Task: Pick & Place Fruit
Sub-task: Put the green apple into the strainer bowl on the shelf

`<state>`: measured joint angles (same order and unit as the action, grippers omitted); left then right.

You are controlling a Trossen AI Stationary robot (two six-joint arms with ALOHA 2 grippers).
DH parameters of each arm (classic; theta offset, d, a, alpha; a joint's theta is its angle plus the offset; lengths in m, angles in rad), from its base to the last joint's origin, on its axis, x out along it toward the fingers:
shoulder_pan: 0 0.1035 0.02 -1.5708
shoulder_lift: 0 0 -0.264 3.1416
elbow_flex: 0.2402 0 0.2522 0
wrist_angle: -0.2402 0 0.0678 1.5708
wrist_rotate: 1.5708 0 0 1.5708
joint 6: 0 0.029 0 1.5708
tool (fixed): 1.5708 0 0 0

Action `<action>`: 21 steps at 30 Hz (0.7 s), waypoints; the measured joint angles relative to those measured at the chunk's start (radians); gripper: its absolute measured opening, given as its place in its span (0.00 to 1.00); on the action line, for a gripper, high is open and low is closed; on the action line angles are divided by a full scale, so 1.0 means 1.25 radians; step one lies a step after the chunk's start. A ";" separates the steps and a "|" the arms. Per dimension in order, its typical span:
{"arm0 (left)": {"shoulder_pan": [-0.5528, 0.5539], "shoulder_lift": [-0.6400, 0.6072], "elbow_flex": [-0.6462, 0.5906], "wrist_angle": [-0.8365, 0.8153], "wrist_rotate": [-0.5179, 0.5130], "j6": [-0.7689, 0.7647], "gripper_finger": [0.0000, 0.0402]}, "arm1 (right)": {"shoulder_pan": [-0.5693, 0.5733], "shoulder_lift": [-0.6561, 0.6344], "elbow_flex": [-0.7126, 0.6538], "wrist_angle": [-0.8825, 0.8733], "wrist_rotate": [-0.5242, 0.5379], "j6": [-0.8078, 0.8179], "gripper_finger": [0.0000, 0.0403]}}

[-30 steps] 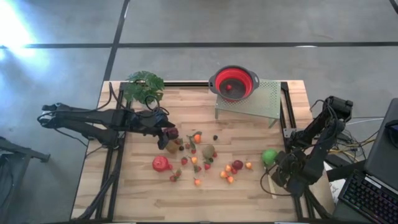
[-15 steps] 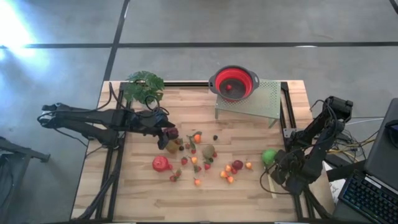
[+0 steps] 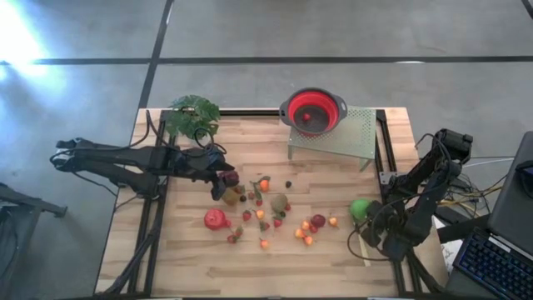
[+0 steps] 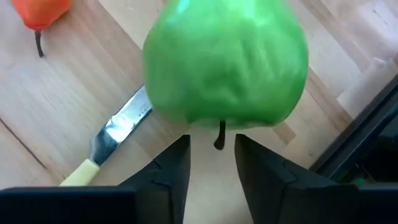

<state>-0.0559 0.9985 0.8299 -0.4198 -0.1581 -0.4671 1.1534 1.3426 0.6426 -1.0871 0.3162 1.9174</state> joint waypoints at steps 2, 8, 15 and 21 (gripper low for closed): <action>0.000 0.000 0.000 0.000 0.000 0.000 0.68 | 0.000 0.000 0.000 0.001 -0.001 -0.002 0.26; 0.000 0.000 0.000 0.000 0.000 0.000 0.68 | 0.000 0.000 -0.003 0.001 -0.001 -0.007 0.12; 0.000 0.000 0.000 0.000 0.000 0.000 0.68 | 0.000 0.000 -0.003 0.008 -0.001 0.034 0.04; 0.000 0.000 0.000 0.000 0.000 0.000 0.68 | 0.000 0.000 -0.003 0.020 -0.001 0.037 0.12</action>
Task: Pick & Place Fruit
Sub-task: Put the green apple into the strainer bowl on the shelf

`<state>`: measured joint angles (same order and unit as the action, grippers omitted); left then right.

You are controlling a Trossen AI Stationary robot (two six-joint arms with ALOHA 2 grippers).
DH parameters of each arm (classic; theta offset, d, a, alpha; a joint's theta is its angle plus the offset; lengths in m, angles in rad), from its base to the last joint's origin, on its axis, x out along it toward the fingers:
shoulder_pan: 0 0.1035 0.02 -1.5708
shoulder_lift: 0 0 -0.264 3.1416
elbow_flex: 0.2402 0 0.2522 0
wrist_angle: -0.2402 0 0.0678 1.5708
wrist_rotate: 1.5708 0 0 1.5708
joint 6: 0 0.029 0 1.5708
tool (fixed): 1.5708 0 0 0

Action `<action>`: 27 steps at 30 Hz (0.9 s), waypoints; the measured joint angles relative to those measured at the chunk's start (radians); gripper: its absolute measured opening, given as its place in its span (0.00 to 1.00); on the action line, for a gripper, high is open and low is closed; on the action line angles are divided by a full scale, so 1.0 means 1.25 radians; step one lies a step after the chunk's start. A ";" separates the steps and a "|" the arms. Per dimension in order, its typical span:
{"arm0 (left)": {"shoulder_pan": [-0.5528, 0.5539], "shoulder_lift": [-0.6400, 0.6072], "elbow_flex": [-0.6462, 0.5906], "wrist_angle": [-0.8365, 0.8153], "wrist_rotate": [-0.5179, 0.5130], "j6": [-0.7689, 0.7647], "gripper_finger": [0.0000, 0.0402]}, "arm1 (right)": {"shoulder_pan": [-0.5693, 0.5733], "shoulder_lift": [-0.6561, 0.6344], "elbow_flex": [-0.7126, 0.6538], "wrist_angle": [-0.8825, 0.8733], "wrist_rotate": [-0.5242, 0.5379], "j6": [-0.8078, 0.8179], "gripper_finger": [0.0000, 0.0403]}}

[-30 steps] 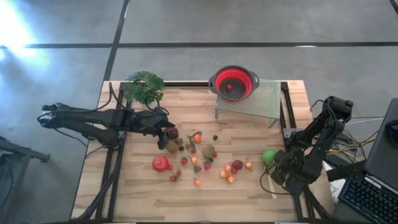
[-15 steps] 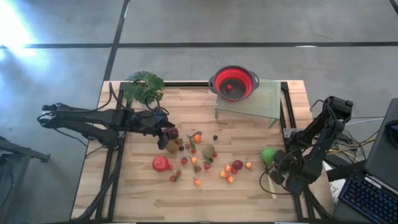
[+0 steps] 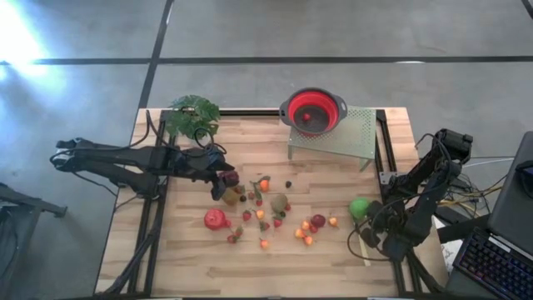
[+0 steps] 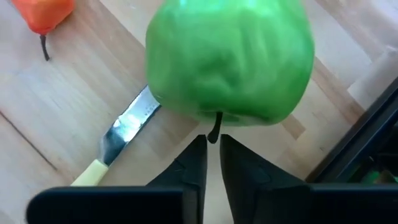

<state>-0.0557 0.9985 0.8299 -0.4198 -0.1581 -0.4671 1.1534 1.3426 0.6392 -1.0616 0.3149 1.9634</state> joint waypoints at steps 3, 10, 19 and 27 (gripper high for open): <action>0.000 0.000 0.000 0.000 0.000 0.000 0.68 | 0.000 0.000 0.000 0.004 0.000 0.001 0.16; 0.000 0.000 0.000 0.000 0.000 0.000 0.68 | 0.000 0.000 0.000 0.019 0.000 0.001 0.26; 0.000 0.000 0.000 0.000 0.000 0.000 0.68 | 0.000 0.000 0.000 0.020 0.078 0.031 0.20; 0.000 0.000 0.000 0.000 0.000 0.000 0.68 | 0.000 0.000 -0.008 0.017 0.080 0.069 0.04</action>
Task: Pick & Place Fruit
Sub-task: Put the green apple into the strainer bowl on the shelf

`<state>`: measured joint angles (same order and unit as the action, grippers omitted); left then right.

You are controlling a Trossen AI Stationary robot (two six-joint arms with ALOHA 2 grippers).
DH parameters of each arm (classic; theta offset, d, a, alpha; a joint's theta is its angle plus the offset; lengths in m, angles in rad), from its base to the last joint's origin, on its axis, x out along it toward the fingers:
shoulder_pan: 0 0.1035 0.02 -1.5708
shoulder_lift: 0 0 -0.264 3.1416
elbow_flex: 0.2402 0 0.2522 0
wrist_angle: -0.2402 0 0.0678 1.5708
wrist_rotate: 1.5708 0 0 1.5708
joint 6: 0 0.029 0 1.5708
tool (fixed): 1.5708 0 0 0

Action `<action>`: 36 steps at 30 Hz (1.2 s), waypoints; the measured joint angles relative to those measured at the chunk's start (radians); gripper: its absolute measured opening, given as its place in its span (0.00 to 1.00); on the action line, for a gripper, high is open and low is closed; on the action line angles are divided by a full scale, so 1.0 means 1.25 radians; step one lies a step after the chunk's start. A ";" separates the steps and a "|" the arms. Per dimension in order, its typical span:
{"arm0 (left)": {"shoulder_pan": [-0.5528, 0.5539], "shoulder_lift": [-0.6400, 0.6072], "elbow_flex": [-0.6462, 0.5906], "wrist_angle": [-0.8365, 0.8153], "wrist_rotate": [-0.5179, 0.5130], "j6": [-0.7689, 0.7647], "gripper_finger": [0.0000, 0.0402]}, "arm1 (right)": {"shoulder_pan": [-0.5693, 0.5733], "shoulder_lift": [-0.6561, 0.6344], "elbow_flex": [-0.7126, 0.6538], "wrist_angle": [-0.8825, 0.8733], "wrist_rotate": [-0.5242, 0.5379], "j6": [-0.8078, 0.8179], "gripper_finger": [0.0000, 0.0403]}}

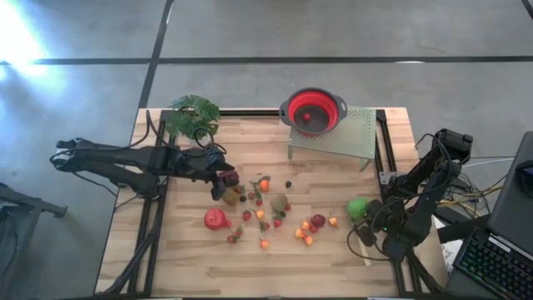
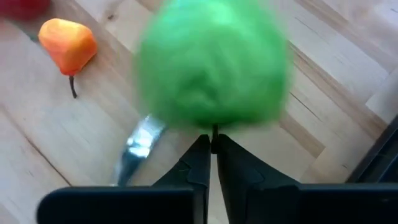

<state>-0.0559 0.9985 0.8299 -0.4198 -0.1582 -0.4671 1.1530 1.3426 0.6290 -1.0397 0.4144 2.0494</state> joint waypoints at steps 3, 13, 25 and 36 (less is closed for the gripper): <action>0.000 0.000 0.000 0.000 0.000 0.000 0.68 | 0.000 0.000 -0.003 -0.001 0.000 0.017 0.03; 0.000 0.000 0.000 0.000 0.000 0.000 0.68 | -0.001 0.000 0.006 -0.017 0.005 0.011 0.02; 0.000 0.000 0.000 0.000 0.000 0.000 0.68 | -0.004 0.000 0.171 -0.286 0.185 0.015 0.02; 0.000 0.000 0.000 0.000 0.000 0.000 0.68 | -0.167 -0.020 0.326 -0.425 0.390 -0.227 0.02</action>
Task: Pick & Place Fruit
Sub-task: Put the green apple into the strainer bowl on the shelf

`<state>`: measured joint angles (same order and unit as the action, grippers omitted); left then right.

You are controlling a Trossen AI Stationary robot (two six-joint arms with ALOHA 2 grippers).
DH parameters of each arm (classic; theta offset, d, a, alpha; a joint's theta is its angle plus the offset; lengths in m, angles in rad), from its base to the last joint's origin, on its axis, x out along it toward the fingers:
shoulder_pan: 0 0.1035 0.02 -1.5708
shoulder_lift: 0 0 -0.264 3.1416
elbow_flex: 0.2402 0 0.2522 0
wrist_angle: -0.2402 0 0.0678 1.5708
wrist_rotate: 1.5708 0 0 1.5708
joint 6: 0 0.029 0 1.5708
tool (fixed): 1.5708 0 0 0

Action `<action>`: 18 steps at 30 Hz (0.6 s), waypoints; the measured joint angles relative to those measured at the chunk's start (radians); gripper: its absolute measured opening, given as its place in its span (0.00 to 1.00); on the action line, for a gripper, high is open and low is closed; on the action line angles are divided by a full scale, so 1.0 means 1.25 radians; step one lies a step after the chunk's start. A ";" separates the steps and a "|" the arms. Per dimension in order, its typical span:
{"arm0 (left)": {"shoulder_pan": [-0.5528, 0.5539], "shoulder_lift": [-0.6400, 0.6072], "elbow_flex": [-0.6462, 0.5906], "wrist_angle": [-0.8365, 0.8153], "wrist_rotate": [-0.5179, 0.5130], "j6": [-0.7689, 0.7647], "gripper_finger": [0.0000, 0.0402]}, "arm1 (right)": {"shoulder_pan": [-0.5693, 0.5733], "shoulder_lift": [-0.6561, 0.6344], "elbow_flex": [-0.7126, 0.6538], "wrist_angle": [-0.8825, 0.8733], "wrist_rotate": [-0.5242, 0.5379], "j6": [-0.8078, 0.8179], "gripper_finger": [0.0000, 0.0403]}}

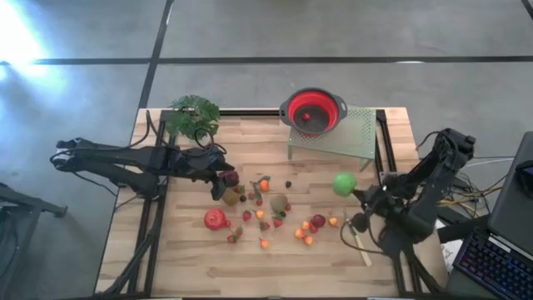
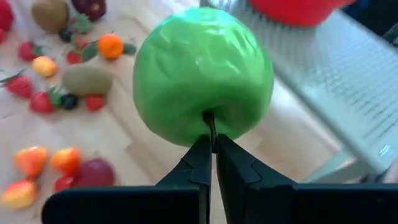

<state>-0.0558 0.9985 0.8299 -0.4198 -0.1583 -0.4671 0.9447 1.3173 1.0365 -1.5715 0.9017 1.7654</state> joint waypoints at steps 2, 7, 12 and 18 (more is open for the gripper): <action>0.000 0.000 0.000 0.000 0.000 0.000 0.68 | -0.046 -0.017 0.021 0.001 0.019 -0.077 0.02; 0.000 0.000 0.000 0.000 0.000 0.000 0.68 | -0.140 -0.068 0.073 0.006 0.087 -0.235 0.02; 0.000 0.000 0.000 0.000 0.000 0.000 0.68 | -0.203 -0.112 0.115 0.013 0.122 -0.380 0.02; 0.000 0.000 0.000 0.000 0.000 0.000 0.68 | -0.277 -0.172 0.144 0.040 0.123 -0.543 0.02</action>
<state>-0.0559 0.9985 0.8303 -0.4200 -0.1584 -0.4671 0.5979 1.1024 1.2170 -1.5217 1.0557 1.0871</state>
